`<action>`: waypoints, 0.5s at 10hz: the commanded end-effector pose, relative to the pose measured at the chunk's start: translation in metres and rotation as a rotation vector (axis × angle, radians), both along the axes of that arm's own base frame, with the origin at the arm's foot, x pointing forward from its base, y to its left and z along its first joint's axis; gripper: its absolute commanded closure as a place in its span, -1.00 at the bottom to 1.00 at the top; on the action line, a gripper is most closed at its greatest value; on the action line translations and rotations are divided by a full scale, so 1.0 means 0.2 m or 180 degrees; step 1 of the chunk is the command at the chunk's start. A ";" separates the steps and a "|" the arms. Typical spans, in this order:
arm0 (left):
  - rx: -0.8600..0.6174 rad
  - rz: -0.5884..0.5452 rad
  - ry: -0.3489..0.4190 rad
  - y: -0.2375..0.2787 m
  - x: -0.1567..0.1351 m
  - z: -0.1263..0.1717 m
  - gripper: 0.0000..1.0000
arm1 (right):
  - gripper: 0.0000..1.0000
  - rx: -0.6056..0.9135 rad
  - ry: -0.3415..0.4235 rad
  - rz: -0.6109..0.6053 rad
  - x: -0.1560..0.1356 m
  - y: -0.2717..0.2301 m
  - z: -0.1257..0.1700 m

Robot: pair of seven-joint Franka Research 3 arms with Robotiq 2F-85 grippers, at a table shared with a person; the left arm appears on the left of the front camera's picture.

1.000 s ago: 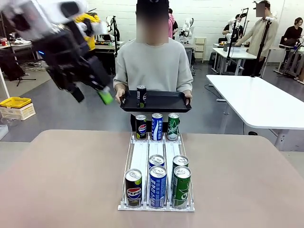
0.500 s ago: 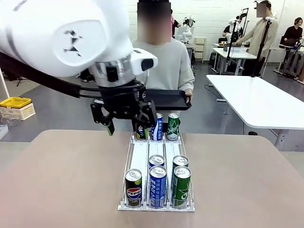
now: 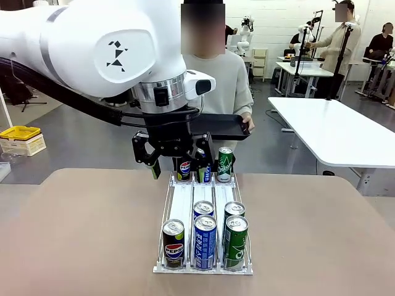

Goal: Retrieve and hand over the desired beverage to the person.
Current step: Pick up another can of the same type that the person held from the Automatic Can Dispenser.

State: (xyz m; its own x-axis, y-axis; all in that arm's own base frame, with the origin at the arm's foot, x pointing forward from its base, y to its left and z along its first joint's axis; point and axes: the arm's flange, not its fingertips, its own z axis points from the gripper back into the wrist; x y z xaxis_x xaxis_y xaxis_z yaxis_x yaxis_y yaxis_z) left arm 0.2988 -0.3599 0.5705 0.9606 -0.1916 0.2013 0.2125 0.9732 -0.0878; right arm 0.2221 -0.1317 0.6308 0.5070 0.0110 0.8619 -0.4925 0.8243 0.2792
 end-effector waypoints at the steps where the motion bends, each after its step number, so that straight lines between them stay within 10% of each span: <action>1: 0.0056 0.0076 -0.0094 0.03 -0.04 -0.01 -1.00 | -1.00 0.0037 -0.0034 0.0066 0.01 0.00 -0.01; 5: 0.0002 -0.0009 -0.0033 0.00 -0.02 0.02 -1.00 | -1.00 0.0037 -0.0034 0.0066 0.01 0.00 -0.01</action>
State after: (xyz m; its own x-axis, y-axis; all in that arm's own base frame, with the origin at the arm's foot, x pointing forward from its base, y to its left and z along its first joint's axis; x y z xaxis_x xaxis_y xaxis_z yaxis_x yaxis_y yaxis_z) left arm 0.2959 -0.3592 0.5730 0.9581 -0.1949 0.2100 0.2163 0.9727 -0.0842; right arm 0.2221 -0.1317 0.6308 0.5070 0.0110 0.8619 -0.4925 0.8243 0.2792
